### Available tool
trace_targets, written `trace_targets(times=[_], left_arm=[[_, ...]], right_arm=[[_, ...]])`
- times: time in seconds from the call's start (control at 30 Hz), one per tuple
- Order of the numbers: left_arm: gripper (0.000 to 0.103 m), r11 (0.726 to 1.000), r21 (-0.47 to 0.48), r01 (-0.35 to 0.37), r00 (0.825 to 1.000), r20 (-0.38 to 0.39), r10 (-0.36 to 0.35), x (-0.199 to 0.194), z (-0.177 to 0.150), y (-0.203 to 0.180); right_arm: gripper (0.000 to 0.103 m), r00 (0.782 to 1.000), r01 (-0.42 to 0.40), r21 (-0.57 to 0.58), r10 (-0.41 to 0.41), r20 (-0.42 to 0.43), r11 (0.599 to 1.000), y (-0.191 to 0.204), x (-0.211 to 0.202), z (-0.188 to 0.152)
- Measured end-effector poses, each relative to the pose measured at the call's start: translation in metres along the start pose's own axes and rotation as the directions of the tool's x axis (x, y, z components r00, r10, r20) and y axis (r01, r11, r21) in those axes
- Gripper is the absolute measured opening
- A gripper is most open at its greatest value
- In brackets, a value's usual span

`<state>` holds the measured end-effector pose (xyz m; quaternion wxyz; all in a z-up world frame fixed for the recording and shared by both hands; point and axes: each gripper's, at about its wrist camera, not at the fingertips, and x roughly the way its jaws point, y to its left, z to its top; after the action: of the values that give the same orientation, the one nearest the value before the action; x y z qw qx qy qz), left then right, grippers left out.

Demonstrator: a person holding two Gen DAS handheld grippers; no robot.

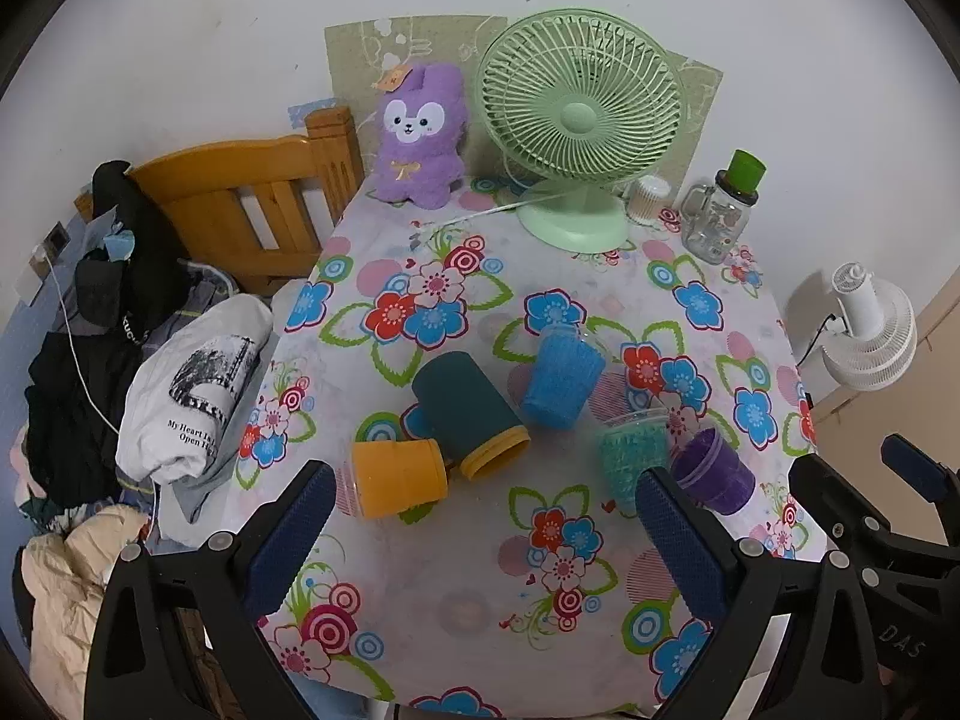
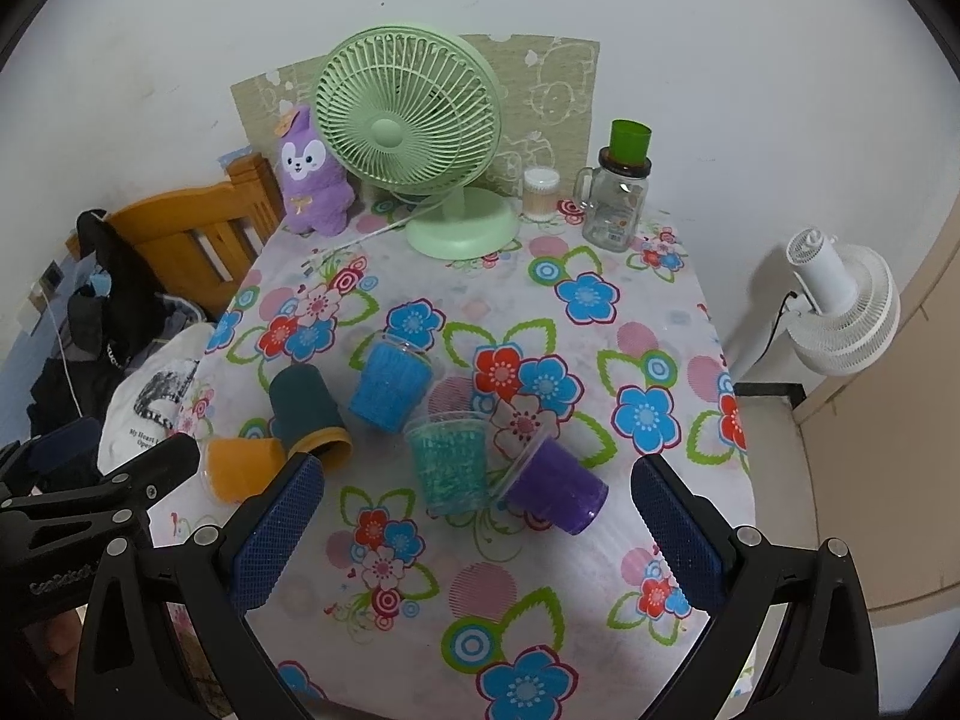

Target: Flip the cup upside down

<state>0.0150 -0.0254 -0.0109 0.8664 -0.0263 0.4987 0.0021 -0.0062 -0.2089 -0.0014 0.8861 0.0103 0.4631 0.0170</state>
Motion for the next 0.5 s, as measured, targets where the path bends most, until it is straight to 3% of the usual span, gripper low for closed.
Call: trace_targets(times=[0.5], left_arm=[[0.101,0.997,-0.054,-0.054,0.999,-0.003,0.054,0.008,0.005,-0.027]], right_arm=[[0.103,0.997,-0.069,-0.051,0.067,-0.028,0.996,-0.025,0.018,0.016]])
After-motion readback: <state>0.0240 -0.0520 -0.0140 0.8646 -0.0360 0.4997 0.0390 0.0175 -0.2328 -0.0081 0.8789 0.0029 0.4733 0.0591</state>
